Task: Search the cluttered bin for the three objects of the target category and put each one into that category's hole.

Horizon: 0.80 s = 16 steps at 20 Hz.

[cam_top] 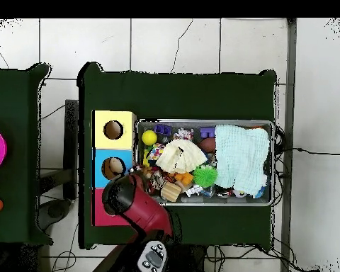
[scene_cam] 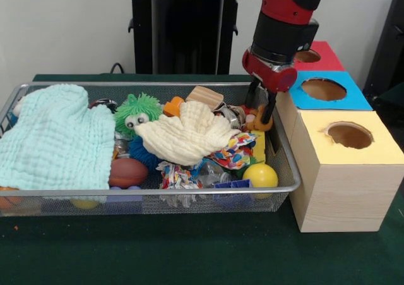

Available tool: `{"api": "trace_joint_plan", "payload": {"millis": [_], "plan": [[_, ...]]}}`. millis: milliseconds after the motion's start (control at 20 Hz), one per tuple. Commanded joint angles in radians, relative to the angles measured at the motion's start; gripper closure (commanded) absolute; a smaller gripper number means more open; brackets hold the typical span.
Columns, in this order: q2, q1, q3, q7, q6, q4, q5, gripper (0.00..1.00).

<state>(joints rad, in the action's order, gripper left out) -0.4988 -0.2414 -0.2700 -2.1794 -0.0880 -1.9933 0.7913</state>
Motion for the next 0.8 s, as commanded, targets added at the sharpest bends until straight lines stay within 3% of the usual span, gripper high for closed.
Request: {"api": "trace_joint_plan", "payload": {"millis": [50, 600, 650, 800], "plan": [[0.057, 0.066, 0.168, -0.250, 0.095, -0.038, -0.001, 0.00], [0.060, 0.101, 0.213, -0.242, 0.123, -0.051, -0.011, 0.00], [0.059, 0.107, 0.220, -0.246, 0.128, -0.055, -0.012, 1.00], [0.060, 0.098, 0.216, -0.246, 0.128, -0.055, -0.005, 1.00]]}}
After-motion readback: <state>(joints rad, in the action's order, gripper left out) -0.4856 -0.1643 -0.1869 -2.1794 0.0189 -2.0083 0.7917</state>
